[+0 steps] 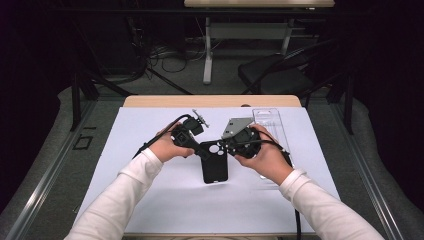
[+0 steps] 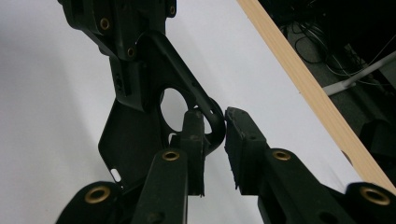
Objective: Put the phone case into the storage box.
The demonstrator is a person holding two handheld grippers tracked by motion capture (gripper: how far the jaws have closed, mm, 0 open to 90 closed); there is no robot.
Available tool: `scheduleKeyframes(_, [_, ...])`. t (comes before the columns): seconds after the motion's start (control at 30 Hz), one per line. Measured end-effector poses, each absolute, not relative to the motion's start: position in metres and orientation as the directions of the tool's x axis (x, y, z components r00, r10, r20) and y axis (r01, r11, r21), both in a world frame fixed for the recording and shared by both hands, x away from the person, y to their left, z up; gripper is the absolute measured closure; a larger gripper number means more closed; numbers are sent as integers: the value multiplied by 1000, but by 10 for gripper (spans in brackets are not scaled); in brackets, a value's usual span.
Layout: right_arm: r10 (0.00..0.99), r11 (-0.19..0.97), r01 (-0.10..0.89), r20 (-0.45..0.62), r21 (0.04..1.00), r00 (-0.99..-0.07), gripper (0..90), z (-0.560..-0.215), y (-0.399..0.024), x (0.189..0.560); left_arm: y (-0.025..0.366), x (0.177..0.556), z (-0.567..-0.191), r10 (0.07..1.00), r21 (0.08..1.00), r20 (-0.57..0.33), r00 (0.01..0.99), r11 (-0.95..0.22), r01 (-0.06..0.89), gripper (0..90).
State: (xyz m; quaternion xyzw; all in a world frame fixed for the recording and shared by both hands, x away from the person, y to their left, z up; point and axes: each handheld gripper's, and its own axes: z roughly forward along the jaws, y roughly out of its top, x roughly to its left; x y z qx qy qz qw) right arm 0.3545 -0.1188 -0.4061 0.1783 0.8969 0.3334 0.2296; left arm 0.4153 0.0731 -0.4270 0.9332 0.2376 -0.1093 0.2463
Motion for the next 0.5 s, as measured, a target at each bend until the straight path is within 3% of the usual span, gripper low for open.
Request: scheduleKeyframes(0.5, [498,698,207,-256,686,-828,791,-407,-119,356,72,414,-427,390,411,-312,867,-767,493,816])
